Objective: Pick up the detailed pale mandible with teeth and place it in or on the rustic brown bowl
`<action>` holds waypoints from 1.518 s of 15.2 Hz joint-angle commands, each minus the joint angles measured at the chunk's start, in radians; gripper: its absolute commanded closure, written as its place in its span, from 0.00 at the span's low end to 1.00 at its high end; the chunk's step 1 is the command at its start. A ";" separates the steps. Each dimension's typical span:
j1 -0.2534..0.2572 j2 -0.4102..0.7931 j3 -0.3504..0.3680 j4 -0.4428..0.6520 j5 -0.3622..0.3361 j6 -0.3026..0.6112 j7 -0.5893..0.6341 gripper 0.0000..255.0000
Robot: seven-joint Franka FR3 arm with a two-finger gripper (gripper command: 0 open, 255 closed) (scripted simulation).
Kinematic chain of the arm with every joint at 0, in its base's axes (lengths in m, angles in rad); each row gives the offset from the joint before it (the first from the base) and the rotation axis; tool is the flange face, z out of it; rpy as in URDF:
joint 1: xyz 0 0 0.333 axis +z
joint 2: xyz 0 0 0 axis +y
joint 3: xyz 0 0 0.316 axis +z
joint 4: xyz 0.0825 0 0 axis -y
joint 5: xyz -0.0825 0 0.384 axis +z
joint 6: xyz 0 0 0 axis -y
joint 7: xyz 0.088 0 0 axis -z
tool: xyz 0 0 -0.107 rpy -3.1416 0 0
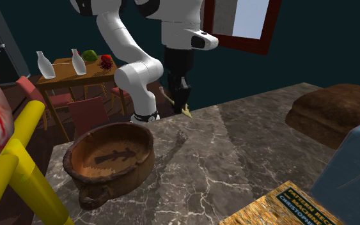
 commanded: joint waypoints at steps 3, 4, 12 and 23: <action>0.004 -0.006 0.013 0.048 0.011 -0.055 -0.002 1.00; 0.005 -0.006 0.016 0.061 0.013 -0.068 -0.003 1.00; -0.003 0.019 -0.016 0.159 0.002 -0.131 -0.059 1.00; -0.024 0.227 -0.281 0.364 -0.050 -0.067 -0.343 1.00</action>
